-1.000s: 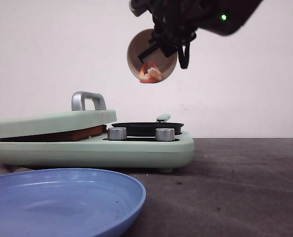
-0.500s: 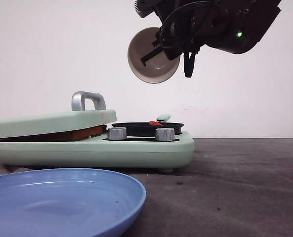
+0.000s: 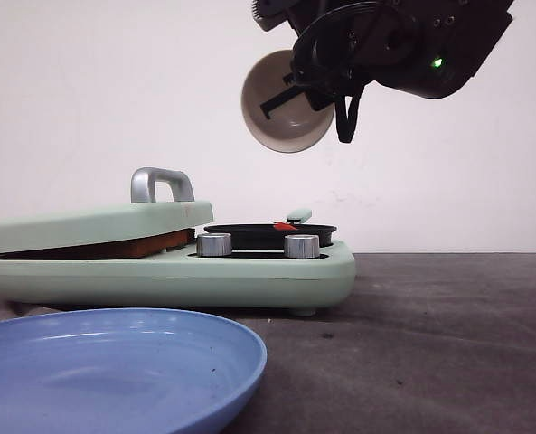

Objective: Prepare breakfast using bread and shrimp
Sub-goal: 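Tilt the bowl over the frying pan with the right gripper, pouring shrimp, then carry the empty bowl back and lower it onto the table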

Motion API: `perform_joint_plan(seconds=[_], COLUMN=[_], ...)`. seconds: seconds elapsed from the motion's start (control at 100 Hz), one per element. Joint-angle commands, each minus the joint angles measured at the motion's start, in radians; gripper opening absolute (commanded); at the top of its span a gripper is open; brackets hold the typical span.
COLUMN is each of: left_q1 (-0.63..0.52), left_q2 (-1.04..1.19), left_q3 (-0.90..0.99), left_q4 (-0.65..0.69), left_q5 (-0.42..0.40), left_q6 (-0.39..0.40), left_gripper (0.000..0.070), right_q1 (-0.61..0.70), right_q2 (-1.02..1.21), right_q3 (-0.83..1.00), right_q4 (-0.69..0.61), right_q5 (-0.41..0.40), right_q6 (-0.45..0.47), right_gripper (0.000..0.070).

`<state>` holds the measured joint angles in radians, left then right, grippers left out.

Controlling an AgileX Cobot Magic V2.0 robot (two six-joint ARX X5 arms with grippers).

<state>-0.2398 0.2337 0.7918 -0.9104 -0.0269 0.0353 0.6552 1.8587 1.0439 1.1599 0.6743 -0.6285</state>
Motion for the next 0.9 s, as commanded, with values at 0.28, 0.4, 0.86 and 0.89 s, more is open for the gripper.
perform_joint_plan(seconds=[0.28, 0.4, 0.86, 0.89], left_q1=[-0.002, -0.002, -0.002, -0.002], left_q2=[-0.001, -0.001, -0.001, -0.001], left_q3=[0.003, 0.003, 0.003, 0.003], left_q4=[-0.025, -0.026, -0.024, -0.024], left_q5=[0.0, 0.0, 0.0, 0.001], left_q6=[-0.001, -0.002, -0.002, -0.002], left_gripper=[0.0349, 0.0349, 0.0349, 0.0349], right_q1=[0.01, 0.0, -0.096, -0.113], right_q2=[-0.183, -0.293, -0.573, -0.573], right_q3=[0.012, 0.013, 0.219, 0.253], right_q4=[-0.26, -0.442, -1.291, -1.367], right_q5=[0.049, 0.026, -0.106, -0.134], right_q6=[0.163, 0.266, 0.568, 0.602], right_gripper=[0.0, 0.0, 0.0, 0.0])
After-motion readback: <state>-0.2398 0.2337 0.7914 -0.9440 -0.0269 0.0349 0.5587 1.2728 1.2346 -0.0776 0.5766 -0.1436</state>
